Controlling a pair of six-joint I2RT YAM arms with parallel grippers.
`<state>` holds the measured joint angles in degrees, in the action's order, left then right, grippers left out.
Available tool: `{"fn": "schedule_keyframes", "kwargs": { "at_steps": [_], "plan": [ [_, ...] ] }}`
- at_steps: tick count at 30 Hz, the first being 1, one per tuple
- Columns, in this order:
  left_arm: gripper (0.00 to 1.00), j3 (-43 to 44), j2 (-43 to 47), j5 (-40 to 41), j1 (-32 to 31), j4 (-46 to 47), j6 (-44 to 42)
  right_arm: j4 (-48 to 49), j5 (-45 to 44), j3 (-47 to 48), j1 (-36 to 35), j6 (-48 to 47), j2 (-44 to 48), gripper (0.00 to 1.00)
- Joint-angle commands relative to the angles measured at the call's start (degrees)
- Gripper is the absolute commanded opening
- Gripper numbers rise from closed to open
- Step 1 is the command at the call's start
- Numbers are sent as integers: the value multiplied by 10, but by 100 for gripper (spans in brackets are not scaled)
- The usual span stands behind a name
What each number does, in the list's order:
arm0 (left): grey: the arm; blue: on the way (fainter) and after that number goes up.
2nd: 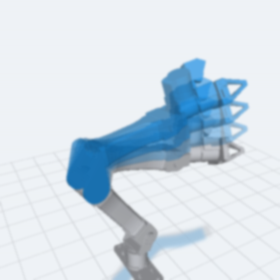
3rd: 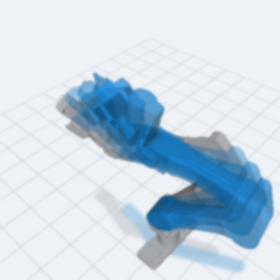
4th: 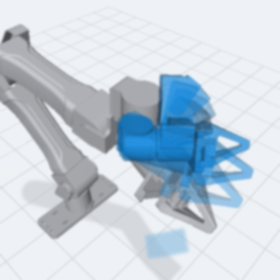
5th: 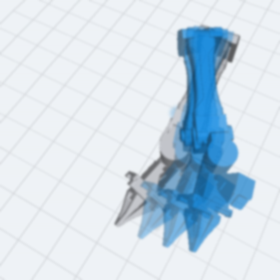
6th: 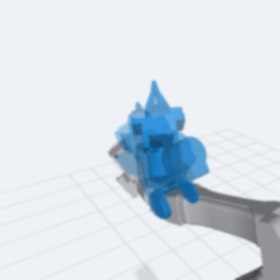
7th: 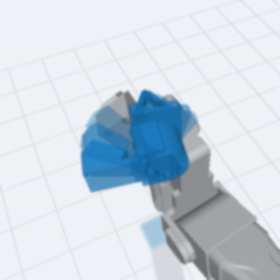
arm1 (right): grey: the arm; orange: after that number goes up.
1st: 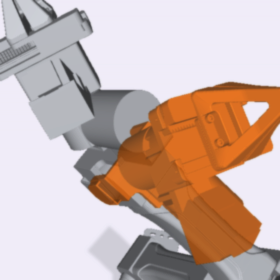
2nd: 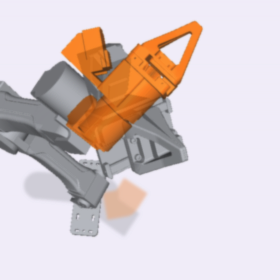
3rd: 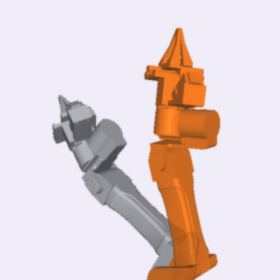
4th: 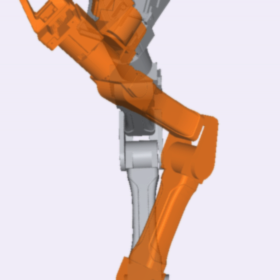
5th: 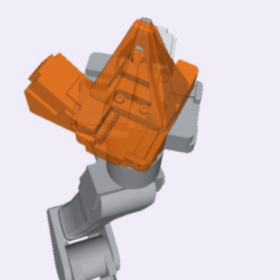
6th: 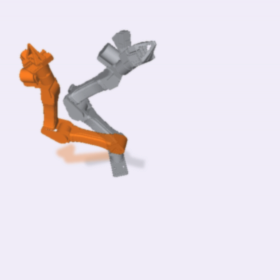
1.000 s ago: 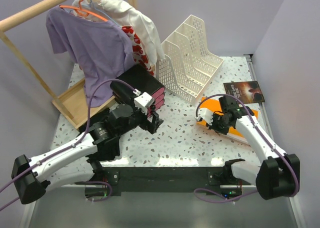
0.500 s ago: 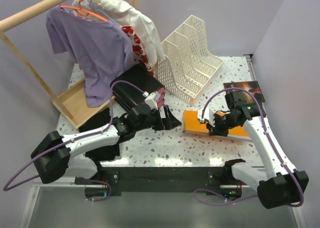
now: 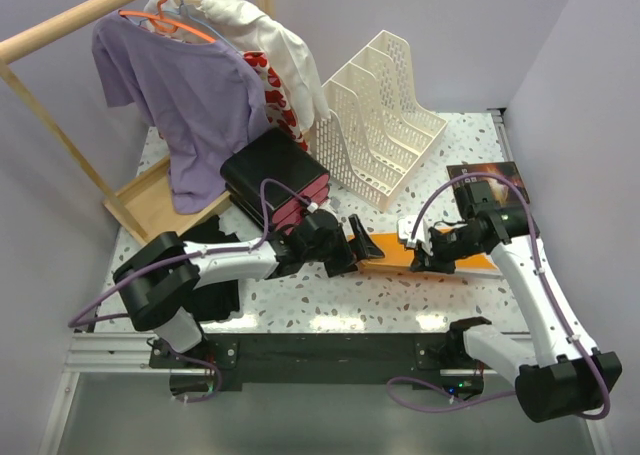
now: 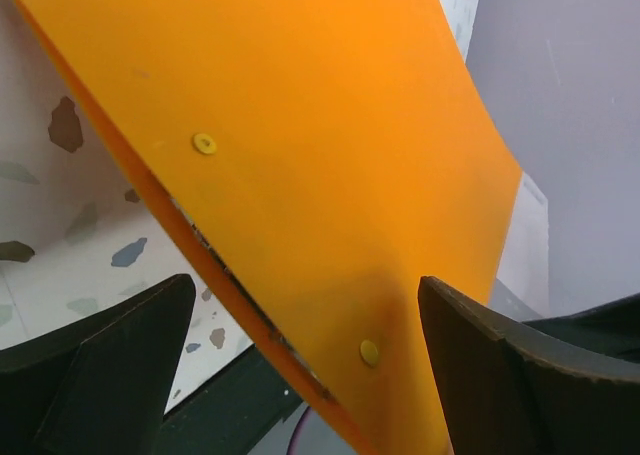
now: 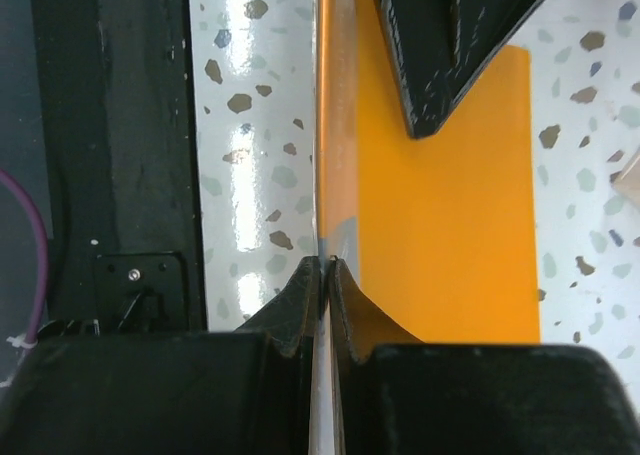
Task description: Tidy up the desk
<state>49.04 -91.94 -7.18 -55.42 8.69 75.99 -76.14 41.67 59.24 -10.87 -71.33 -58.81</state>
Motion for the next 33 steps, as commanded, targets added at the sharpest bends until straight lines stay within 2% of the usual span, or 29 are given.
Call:
{"fn": "schedule_keyframes", "kwargs": {
  "at_steps": [1, 4, 5, 6, 7, 10, 14, 17, 18, 20, 21, 23, 24, 25, 26, 30, 33],
  "plan": [
    [97, 24, -9, -6, -3, 10, 43, -78, 88, 42, -2, -36, 4, 0],
    [72, 18, -4, -3, -3, 44, 37, -119, 98, 60, -3, -76, -3, 0],
    [52, 14, -2, -6, -3, 72, 32, -128, 98, 70, -3, -81, -3, 0],
    [42, 12, 2, -14, -3, 84, 28, -143, 97, 75, -3, -85, -3, 0],
    [22, 9, 10, -19, -3, 95, 15, -145, 96, 81, -3, -86, -1, 0],
    [0, 15, 31, -28, -3, 99, -19, -145, 73, 102, -3, -62, 8, 0],
    [0, 40, 68, -18, -3, 48, -67, -130, 37, 126, -3, -13, 18, 0],
    [0, 75, 102, 28, -3, -15, -115, -85, -4, 128, -3, 42, 37, 0],
    [0, 86, 117, 40, -3, -32, -124, -57, -25, 127, -3, 55, 43, 8],
    [0, 115, 131, 63, -3, -67, -148, -39, -44, 129, -3, 75, 55, 17],
    [0, 122, 141, 76, -3, -73, -152, -25, -54, 130, -3, 80, 58, 30],
    [0, 144, 149, 101, -2, -80, -155, -23, -55, 139, -3, 84, 57, 41],
    [0, 150, 151, 105, -1, -82, -153, -19, -53, 141, -3, 87, 56, 54],
    [0, 165, 150, 109, 2, -86, -146, -16, -47, 144, -3, 95, 56, 59],
    [0, 171, 149, 117, 3, -85, -140, -13, -43, 150, -3, 100, 55, 70],
    [0, 211, 138, 134, 11, -86, -110, 31, -44, 168, -3, 138, 60, 87],
    [0, 256, 116, 146, 22, -122, -86, 63, -61, 186, -5, 171, 59, 99]
  ]
}}
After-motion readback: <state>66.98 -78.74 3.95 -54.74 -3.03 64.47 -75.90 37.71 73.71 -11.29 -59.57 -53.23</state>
